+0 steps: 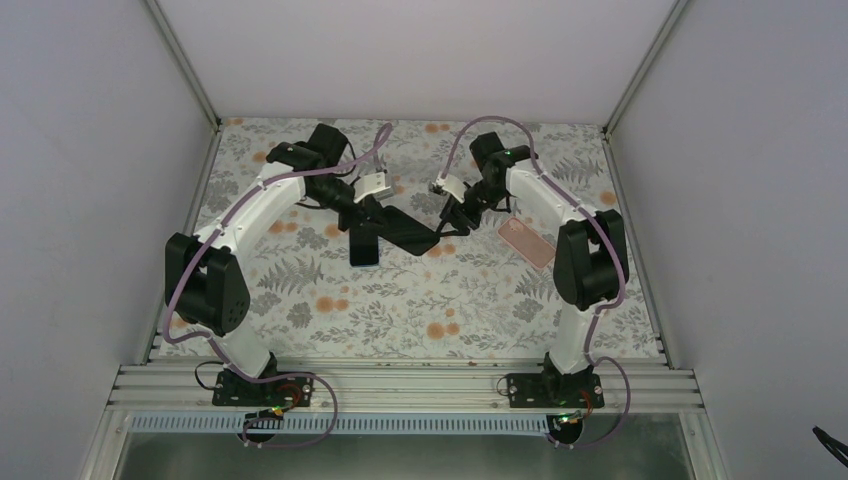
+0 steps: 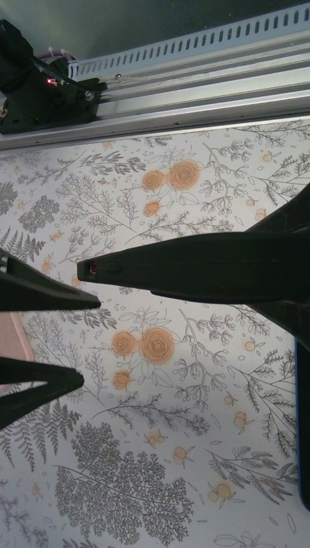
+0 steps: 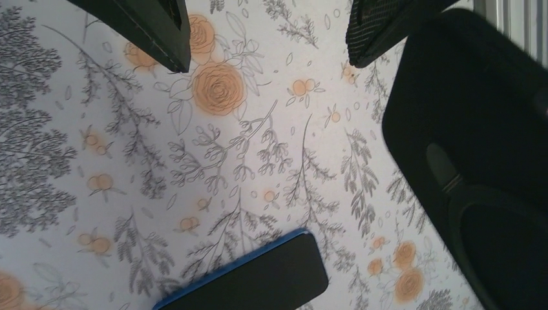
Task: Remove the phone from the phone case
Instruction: Remove the phone case from the phone.
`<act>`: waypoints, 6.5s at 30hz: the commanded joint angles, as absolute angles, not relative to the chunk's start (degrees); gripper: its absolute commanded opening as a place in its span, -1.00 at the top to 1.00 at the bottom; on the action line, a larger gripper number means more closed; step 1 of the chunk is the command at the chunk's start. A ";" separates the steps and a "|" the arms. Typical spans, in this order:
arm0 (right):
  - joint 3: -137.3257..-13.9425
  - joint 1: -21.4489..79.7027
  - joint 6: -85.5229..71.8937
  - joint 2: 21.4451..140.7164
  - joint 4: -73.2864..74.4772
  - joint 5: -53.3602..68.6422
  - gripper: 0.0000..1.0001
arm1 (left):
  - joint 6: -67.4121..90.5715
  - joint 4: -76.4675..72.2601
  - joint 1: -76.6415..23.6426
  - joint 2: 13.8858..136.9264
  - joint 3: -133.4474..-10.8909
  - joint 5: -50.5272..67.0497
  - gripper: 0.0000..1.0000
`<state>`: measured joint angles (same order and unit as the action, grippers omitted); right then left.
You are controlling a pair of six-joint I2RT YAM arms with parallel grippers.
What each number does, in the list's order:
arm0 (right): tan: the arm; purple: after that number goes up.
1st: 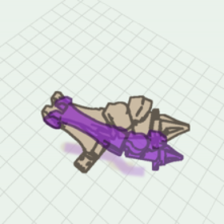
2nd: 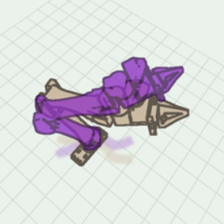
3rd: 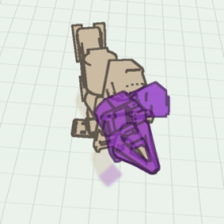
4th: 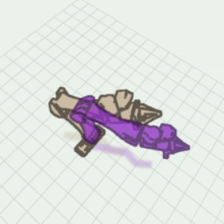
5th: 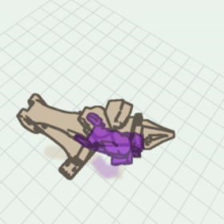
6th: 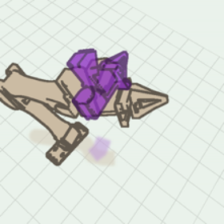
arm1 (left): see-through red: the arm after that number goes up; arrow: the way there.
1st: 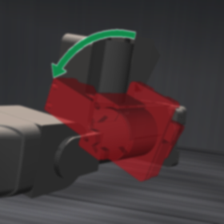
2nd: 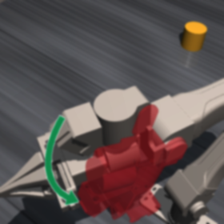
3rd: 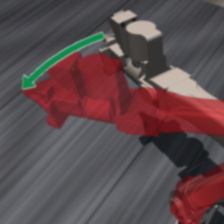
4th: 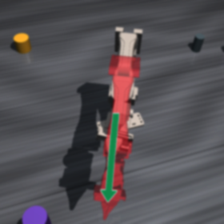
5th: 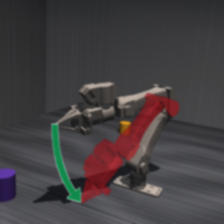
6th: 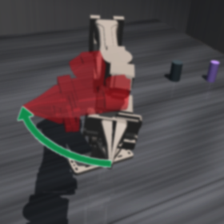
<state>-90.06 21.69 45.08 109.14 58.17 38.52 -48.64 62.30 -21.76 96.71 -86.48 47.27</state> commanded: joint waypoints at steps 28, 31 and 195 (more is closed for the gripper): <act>-89.51 22.41 48.63 109.13 62.00 42.21 -0.10 | -48.25 59.26 -21.82 95.84 -86.76 51.00 0.95; -90.47 22.41 48.80 110.26 62.15 41.93 -0.09 | -48.47 59.65 -21.87 95.59 -86.75 51.26 0.95; -84.89 21.00 53.59 104.50 64.00 44.06 -0.05 | -51.86 63.51 -22.32 97.95 -88.68 51.39 0.95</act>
